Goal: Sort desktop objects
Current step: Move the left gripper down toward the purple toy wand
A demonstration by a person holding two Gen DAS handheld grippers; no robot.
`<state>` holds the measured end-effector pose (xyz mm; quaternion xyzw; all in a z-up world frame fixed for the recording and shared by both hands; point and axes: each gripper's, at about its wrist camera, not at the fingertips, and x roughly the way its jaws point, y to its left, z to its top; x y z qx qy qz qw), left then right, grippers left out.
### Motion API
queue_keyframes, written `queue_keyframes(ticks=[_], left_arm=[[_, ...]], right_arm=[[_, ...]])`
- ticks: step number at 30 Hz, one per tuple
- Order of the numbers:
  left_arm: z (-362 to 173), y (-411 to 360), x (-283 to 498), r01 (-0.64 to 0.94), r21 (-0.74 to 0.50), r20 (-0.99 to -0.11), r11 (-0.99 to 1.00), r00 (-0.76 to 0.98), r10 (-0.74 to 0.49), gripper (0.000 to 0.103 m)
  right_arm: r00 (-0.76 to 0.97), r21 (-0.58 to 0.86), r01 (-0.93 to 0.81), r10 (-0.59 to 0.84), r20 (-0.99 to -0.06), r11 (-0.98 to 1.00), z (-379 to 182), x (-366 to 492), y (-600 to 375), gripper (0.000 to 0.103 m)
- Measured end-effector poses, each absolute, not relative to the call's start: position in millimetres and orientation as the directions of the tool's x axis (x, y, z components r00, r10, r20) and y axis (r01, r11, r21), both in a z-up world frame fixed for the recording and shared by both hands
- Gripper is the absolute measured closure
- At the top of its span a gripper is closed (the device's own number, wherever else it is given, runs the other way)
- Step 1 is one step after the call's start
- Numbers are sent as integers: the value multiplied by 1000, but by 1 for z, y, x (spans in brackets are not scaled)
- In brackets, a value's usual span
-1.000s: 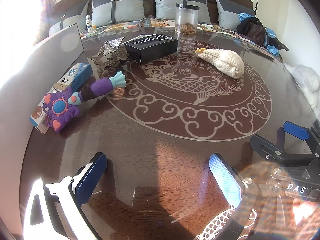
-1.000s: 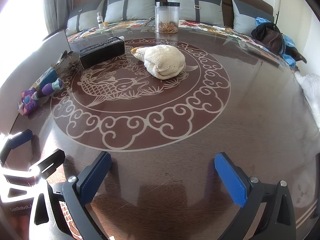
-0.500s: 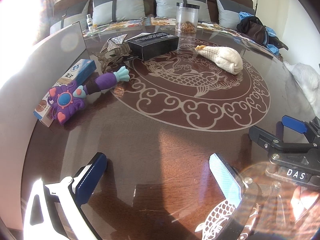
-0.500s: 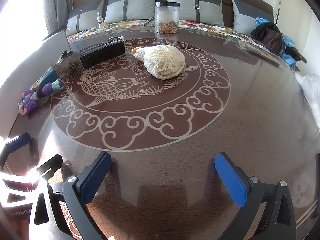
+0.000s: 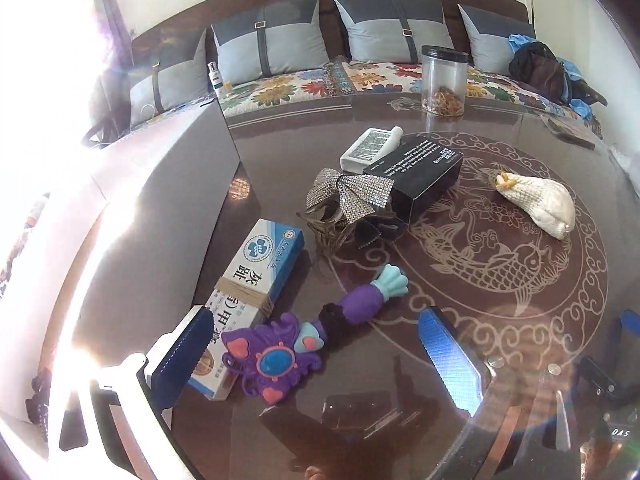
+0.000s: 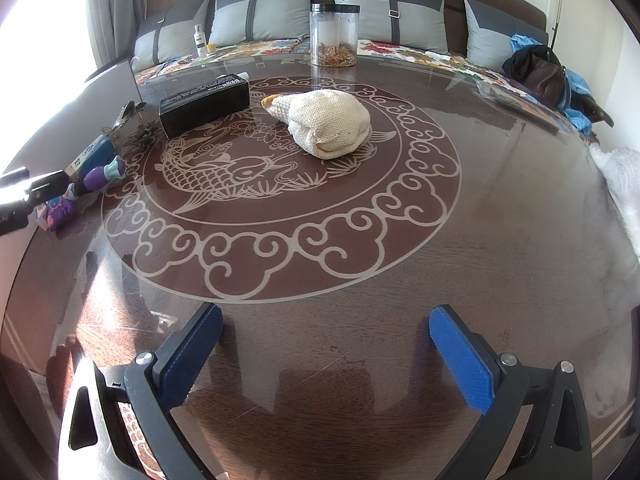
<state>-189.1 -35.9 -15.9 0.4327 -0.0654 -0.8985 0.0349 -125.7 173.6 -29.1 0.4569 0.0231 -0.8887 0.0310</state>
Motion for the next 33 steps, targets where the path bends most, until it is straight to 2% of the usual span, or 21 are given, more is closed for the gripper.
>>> queue_keyframes(ticks=[6, 9, 12, 18, 27, 33], left_arm=[[-46, -23, -208, -79, 88, -847, -993, -531, -33, 0], [-56, -8, -197, -165, -50, -886, -985, -447, 120, 0], [-55, 11, -176, -236, -75, -885, -969, -432, 174, 0], [-54, 9, -147, -211, -89, -878, -973, -444, 177, 0], [-60, 13, -140, -205, -6, -866, -979, -489, 107, 0], [-61, 11, -135, -202, -5, -839, -979, -532, 114, 0]], right_arm=[[-580, -13, 76, -34, -814, -997, -29, -126, 174, 0], [-580, -13, 76, -34, -814, -997, -29, -126, 174, 0], [-581, -13, 76, -34, -814, -997, -29, -126, 174, 0], [-580, -13, 76, -34, -814, -997, -29, -125, 174, 0], [-580, -13, 76, -34, -814, -997, -29, -125, 173, 0], [-581, -13, 76, -34, -814, -997, -29, -125, 173, 0]])
